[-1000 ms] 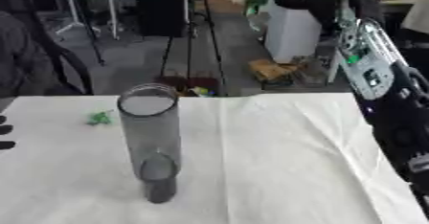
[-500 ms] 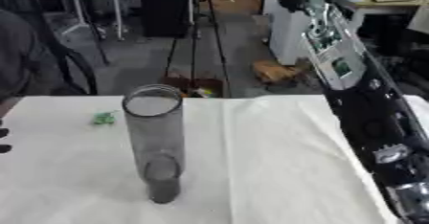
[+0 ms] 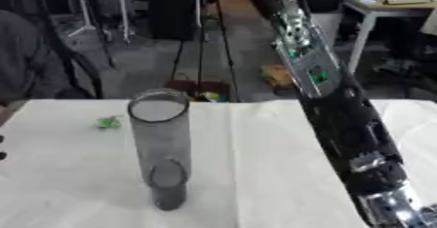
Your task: Arrange flowers into the vase.
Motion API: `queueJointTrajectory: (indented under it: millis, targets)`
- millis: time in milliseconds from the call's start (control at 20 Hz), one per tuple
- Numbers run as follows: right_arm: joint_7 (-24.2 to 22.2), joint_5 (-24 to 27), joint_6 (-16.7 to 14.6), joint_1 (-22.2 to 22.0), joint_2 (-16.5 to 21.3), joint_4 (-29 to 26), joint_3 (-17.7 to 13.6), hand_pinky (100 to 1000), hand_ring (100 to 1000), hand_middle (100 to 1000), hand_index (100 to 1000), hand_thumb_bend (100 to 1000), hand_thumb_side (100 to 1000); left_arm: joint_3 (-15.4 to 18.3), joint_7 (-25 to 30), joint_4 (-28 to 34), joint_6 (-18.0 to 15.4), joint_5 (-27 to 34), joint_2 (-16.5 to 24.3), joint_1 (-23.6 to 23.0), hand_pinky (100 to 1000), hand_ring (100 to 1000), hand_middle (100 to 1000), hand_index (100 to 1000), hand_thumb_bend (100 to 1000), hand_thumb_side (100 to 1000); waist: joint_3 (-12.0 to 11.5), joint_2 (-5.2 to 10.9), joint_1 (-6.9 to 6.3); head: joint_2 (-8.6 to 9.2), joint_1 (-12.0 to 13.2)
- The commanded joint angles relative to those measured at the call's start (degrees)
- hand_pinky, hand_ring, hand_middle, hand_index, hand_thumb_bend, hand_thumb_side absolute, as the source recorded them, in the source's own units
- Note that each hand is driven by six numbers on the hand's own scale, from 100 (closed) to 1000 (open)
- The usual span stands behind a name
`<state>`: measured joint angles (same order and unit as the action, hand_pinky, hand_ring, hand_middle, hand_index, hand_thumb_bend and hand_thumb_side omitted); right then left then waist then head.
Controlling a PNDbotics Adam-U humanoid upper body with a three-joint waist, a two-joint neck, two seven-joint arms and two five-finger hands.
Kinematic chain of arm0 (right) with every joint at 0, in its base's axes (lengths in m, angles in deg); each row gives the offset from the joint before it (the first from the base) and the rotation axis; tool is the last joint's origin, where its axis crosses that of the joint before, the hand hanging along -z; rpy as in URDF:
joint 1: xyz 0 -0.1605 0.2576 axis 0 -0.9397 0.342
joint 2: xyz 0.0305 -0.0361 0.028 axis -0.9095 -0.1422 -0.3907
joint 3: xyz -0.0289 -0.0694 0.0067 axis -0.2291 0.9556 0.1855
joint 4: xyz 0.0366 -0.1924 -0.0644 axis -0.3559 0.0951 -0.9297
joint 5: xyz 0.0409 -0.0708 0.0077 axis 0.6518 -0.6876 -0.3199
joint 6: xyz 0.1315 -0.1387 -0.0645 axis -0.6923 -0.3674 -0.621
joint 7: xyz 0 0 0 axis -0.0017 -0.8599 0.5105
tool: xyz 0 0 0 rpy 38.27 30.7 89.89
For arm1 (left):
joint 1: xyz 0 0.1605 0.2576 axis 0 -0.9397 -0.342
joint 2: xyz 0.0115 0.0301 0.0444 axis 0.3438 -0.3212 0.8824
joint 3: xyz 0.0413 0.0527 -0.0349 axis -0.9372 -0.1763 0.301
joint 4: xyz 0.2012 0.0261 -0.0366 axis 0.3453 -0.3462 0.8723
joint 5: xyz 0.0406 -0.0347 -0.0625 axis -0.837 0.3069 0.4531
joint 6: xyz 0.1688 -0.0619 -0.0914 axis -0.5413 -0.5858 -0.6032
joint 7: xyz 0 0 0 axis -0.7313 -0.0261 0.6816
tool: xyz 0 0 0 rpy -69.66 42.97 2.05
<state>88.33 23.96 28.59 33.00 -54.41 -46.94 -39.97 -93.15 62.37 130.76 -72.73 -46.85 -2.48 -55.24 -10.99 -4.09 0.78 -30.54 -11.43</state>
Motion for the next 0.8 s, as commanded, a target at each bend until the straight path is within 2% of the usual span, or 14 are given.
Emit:
queueJointTrajectory:
  millis: [50,550,800]
  targets:
    - [-0.5,3.4,-0.1,1.7,-0.4,-2.3,-0.9,100,100,100,100,100,916,0.1,0.3,0.7,0.0,0.2,0.4,0.9,755,823,784,817,1000,788,-0.4,0.53,-0.24,0.8,-0.5]
    - [-0.8,13.0,-0.2,0.9,-5.2,-5.6,-2.4,100,100,100,100,100,941,-0.2,0.4,0.8,0.1,0.4,-0.3,1.8,754,823,783,817,1000,792,-2.5,0.07,-0.59,1.76,-2.1]
    - [-0.1,17.8,-0.5,0.3,-6.6,-7.2,-2.1,100,100,100,100,100,946,-0.4,0.5,0.8,0.1,0.6,-0.6,2.1,754,822,782,816,1000,793,-3.7,-0.04,-0.7,2.04,-2.9]
